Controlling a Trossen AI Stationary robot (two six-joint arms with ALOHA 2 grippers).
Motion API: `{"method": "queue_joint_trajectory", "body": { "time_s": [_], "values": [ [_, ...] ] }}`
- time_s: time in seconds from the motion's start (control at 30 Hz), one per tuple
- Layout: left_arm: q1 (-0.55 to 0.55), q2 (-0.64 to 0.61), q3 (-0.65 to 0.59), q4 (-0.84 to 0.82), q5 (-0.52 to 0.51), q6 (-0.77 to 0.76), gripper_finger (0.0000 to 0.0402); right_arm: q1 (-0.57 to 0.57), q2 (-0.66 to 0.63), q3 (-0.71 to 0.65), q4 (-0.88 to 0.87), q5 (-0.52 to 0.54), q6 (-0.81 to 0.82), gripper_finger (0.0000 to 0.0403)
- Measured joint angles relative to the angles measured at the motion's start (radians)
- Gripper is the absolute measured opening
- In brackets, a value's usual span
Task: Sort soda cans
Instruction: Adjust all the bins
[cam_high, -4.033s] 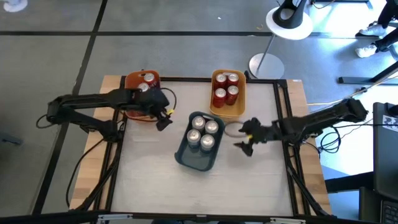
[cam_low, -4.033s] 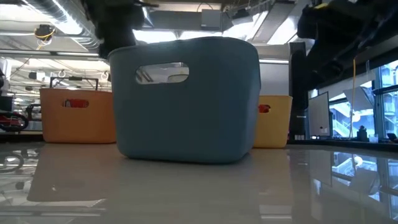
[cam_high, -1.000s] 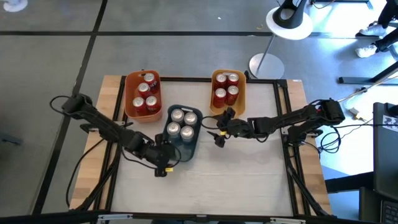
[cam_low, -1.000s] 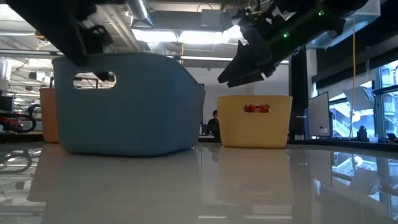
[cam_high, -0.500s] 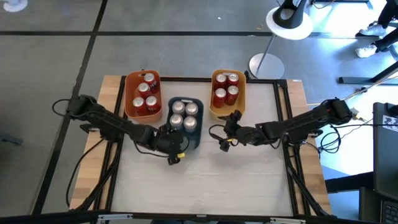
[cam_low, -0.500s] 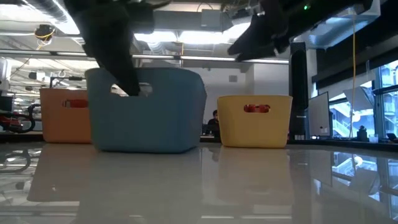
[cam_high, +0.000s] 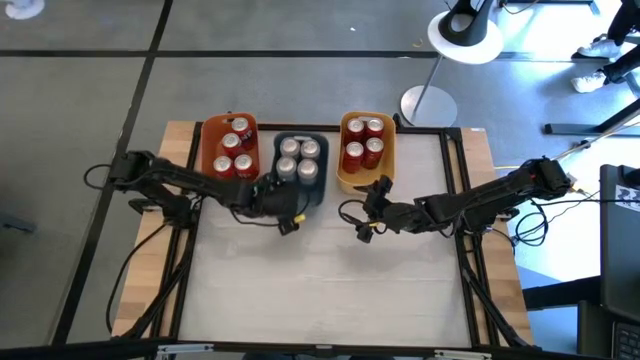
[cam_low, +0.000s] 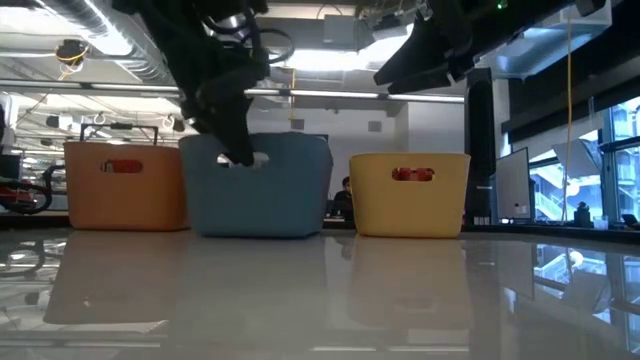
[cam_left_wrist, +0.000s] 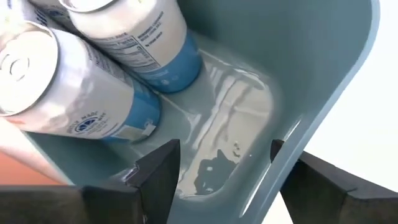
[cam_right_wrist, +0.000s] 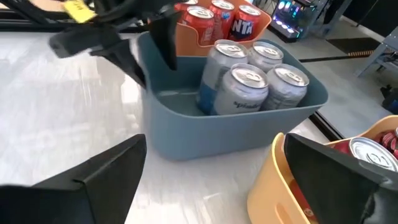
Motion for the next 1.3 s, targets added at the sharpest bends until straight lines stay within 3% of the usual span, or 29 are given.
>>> {"method": "queue_joint_trajectory", "body": {
  "time_s": [0.47,0.83,1.1,1.3],
  "values": [
    [0.234,0.0,-0.017,0.116,-0.022,0.185,0.0239,0.0,0.001,0.0,-0.018,0.0,0.001,0.0381],
    [0.272,0.0,-0.037,0.276,0.007,0.3,0.0242,-0.001,0.002,0.0,-0.048,-0.018,0.002,0.0381],
    [0.274,0.0,-0.037,0.275,0.028,0.241,0.0314,-0.003,0.002,0.0,-0.048,-0.084,0.031,0.0381],
    [0.237,-0.036,-0.018,0.27,0.152,0.225,0.0341,-0.003,0.002,0.0,-0.048,-0.098,0.026,0.0381]
  ]
}}
